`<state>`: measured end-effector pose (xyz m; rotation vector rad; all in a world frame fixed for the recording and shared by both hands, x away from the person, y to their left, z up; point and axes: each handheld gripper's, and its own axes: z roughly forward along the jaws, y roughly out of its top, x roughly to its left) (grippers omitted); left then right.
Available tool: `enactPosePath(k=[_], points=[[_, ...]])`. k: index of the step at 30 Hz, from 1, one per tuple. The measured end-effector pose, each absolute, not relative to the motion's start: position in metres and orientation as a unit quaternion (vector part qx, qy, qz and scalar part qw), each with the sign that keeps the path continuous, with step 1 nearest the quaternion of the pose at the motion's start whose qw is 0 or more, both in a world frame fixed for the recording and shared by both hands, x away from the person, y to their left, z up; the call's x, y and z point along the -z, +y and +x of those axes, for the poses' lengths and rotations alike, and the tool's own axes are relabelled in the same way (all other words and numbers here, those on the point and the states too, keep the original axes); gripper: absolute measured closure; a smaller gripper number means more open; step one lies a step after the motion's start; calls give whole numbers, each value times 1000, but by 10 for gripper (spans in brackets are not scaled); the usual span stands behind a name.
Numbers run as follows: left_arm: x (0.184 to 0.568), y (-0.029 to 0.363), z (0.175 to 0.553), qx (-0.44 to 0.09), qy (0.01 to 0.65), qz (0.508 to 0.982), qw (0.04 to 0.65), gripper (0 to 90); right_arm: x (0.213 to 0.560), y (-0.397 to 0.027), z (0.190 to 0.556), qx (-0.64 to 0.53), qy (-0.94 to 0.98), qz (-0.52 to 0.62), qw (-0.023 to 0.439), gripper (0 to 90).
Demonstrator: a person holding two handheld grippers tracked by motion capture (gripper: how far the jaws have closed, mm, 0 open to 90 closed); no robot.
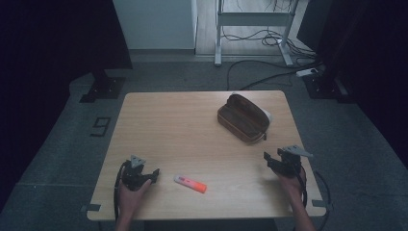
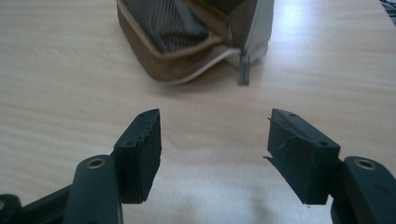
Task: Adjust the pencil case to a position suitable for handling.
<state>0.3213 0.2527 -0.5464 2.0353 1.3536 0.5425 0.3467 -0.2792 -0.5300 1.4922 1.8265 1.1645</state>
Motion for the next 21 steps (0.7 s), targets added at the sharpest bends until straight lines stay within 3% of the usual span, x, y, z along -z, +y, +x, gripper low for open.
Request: enactPosePath(k=[21], points=[[546, 253, 321, -205, 513, 772, 313, 199, 508, -278, 399, -426, 663, 554, 269, 317]])
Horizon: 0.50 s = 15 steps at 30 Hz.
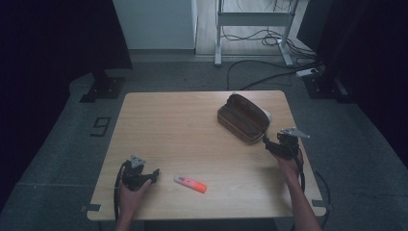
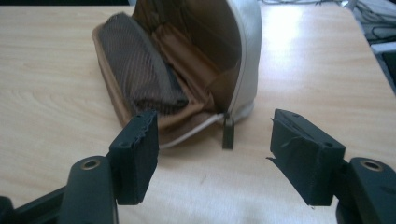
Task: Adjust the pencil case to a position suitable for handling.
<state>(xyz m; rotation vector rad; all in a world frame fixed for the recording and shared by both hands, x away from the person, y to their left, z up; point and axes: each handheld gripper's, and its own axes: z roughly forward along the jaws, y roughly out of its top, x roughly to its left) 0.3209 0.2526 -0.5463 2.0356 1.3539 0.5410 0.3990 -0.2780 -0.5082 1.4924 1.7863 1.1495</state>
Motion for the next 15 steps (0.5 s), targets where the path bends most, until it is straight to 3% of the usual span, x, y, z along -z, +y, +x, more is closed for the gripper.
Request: enactPosePath(k=[15], points=[[546, 252, 321, -206, 513, 772, 314, 200, 499, -282, 433, -431, 656, 555, 276, 276]])
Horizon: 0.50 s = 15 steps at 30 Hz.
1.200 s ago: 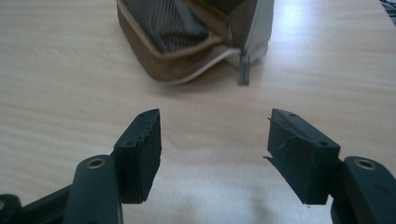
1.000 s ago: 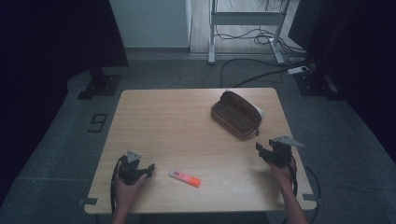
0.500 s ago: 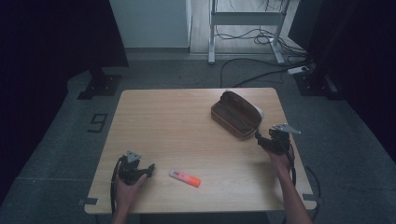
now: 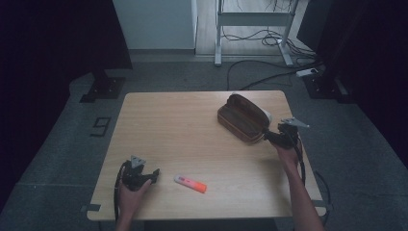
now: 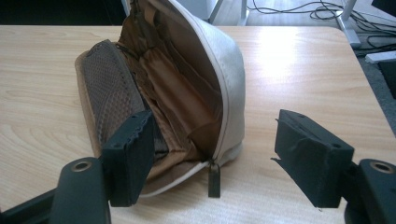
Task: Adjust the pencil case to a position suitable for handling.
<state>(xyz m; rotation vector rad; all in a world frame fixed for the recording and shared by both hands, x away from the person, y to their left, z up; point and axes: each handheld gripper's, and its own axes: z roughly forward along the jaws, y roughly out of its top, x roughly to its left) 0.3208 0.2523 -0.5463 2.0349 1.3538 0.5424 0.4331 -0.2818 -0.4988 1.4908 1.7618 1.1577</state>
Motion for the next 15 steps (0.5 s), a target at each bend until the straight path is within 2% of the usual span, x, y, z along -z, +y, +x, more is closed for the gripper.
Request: enactPosePath(k=[15], points=[[546, 252, 321, -206, 513, 773, 313, 200, 491, -278, 463, -415, 673, 537, 294, 258]])
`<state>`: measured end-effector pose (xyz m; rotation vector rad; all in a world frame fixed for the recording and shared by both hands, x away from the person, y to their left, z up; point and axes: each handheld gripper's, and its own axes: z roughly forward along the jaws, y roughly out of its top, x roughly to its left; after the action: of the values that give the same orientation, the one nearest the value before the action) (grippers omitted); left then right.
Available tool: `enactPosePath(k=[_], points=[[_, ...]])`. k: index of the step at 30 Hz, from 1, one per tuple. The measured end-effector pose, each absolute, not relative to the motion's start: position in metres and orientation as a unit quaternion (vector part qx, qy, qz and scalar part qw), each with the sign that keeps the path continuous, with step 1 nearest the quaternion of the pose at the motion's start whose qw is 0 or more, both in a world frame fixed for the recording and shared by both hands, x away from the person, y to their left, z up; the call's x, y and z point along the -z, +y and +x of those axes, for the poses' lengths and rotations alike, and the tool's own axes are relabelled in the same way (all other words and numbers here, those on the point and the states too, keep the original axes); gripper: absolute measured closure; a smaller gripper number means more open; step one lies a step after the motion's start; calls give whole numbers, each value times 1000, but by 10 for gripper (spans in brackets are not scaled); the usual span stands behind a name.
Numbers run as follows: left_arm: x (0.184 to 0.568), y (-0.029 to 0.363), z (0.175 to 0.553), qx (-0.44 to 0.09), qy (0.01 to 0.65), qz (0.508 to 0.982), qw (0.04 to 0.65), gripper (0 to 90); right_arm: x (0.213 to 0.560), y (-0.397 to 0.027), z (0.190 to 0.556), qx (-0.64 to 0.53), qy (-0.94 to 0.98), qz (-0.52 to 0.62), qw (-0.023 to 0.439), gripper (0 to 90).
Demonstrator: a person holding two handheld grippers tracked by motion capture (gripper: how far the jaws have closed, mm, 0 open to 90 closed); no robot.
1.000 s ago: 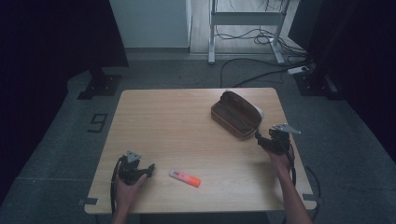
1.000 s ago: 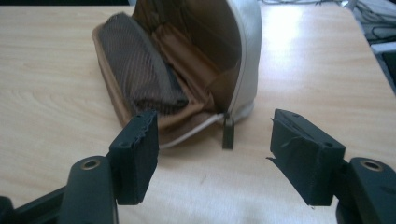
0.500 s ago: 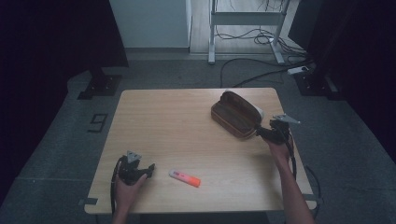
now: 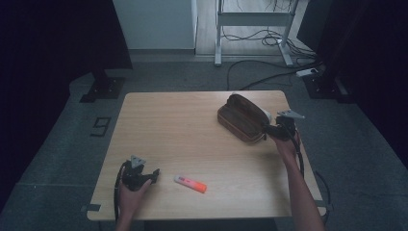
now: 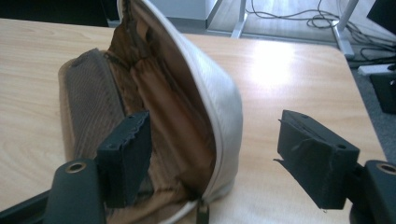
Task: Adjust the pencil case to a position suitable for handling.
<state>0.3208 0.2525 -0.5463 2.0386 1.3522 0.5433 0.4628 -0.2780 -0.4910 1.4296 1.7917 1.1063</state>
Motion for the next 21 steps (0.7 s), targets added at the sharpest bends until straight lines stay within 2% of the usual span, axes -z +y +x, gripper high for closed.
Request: enactPosePath(k=[6, 13, 21], points=[[546, 252, 321, -206, 512, 772, 313, 200, 490, -278, 477, -411, 679, 529, 300, 270], [546, 252, 321, -206, 513, 772, 313, 200, 503, -279, 493, -427, 676, 537, 269, 271], [546, 252, 321, -206, 512, 773, 313, 201, 507, -270, 500, -426, 684, 531, 262, 333]])
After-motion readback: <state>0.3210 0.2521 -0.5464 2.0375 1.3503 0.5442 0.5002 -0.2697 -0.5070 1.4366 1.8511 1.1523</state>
